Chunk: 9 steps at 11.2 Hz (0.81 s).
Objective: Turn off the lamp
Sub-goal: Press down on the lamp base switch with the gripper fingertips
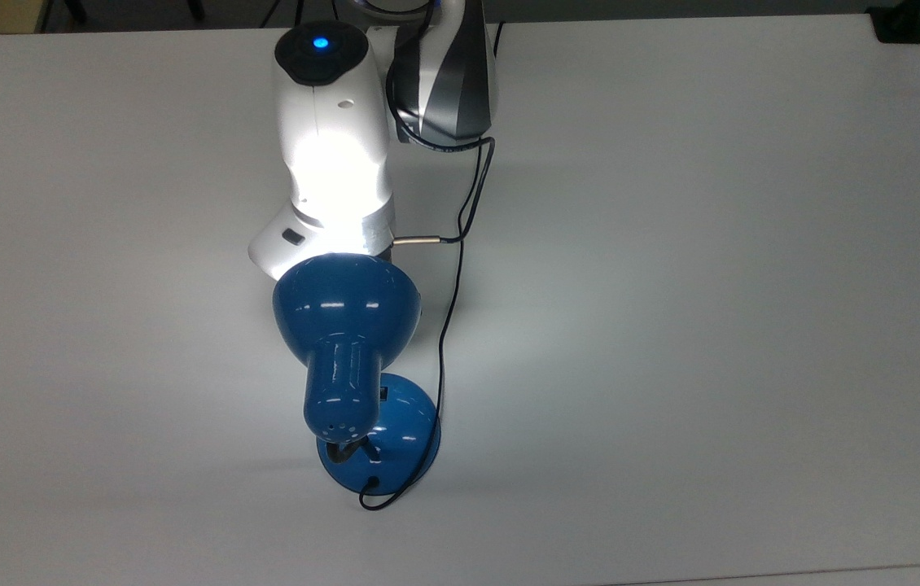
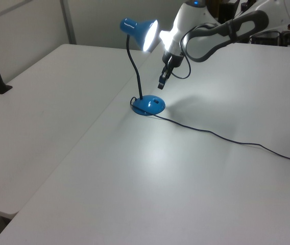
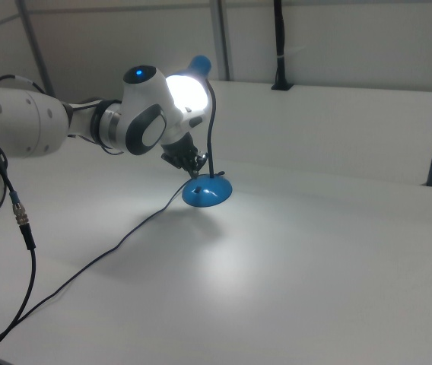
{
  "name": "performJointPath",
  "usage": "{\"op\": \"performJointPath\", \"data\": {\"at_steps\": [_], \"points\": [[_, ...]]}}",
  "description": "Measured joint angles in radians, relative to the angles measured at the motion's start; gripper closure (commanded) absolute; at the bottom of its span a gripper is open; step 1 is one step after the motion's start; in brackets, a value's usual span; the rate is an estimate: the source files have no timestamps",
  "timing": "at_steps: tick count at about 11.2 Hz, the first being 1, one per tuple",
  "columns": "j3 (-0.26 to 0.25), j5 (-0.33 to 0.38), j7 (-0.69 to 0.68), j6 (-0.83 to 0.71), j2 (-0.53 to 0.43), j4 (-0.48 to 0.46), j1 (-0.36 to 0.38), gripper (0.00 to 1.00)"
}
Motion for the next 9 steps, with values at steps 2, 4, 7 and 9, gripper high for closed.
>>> {"op": "performJointPath", "data": {"at_steps": [2, 4, 7, 9], "points": [[0.0, 0.0, 0.0, 0.013, 0.045, 0.033, 0.011, 1.0], [0.0, 0.0, 0.0, 0.052, 0.07, 0.039, 0.016, 1.0], [0.0, 0.0, 0.0, 0.058, 0.085, 0.039, 0.02, 1.0], [0.0, -0.018, 0.0, 0.058, 0.088, 0.036, 0.024, 1.0]]}}
